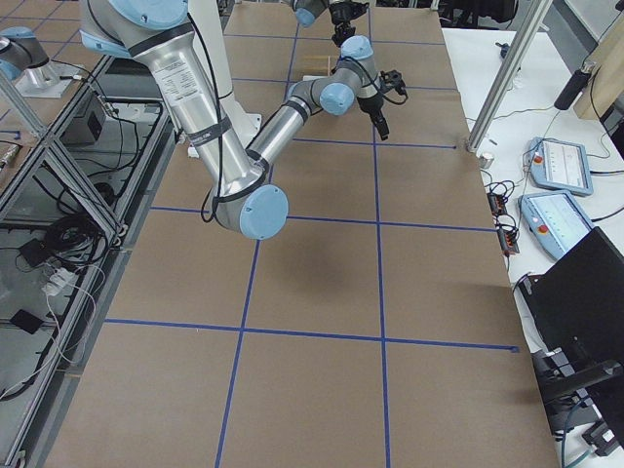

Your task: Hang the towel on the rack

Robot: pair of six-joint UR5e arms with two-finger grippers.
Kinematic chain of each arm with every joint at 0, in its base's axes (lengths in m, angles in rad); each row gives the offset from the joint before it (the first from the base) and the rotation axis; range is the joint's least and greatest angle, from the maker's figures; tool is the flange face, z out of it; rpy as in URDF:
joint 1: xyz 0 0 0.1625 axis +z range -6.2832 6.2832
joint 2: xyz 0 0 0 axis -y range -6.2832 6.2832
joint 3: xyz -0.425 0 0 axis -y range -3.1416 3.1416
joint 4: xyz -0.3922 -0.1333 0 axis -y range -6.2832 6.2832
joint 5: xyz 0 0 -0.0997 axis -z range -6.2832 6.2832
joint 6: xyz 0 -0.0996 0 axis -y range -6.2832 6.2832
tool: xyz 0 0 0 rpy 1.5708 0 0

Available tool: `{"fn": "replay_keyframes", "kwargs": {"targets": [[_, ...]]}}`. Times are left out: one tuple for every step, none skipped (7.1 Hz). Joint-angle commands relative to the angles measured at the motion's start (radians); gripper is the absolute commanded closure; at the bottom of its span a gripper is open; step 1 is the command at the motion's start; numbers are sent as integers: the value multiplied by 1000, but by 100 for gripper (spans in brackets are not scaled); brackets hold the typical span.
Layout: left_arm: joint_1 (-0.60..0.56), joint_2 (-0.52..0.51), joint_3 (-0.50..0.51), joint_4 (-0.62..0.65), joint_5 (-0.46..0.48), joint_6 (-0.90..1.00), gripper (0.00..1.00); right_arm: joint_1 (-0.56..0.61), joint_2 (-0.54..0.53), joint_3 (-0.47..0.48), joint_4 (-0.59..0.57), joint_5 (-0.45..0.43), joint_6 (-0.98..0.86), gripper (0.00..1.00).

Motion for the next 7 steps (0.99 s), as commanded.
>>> {"fn": "replay_keyframes", "kwargs": {"targets": [[-64, 143, 9, -94, -1, 132, 100, 97, -85, -15, -39, 30, -29, 0], [-79, 186, 10, -98, -1, 192, 100, 141, -88, -15, -123, 45, -188, 0], [-81, 226, 10, -111, -1, 259, 100, 186, -88, -15, -222, 53, -303, 0], [-81, 277, 27, -178, -1, 276, 100, 207, -113, -17, -226, 51, -360, 0], [-96, 312, 62, -268, -3, 278, 100, 218, -127, -20, -222, 53, -378, 0], [-139, 315, 110, -311, -50, 280, 100, 226, -125, -41, -222, 53, -414, 0], [-212, 315, 130, -319, -126, 333, 100, 244, -125, -57, -220, 54, -436, 0]]}}
